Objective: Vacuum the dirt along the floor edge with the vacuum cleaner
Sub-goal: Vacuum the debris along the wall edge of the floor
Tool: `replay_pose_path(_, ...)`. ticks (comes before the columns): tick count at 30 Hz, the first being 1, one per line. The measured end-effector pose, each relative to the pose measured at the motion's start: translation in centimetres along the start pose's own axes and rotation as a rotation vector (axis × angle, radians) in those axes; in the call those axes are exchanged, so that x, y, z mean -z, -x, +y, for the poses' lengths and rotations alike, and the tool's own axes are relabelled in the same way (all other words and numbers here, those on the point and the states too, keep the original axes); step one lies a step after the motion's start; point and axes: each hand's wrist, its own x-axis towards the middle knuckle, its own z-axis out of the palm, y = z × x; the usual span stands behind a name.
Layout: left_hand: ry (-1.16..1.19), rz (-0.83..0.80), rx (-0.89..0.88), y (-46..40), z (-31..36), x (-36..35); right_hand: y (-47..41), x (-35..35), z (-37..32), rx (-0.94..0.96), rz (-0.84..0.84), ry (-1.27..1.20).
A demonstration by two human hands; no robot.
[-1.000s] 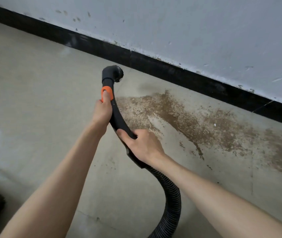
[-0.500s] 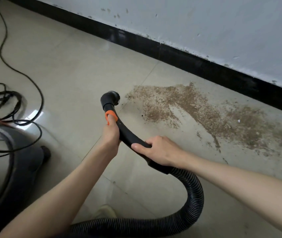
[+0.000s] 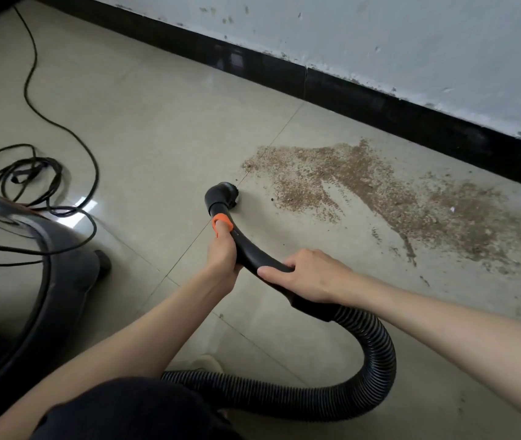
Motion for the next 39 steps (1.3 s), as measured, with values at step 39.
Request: replay_pose_path(39,-0.155,-0.2,-0.01,-7.3,8.9,-7.6,-9.0,4.6,0.2,-0.131,0.253,-0.132)
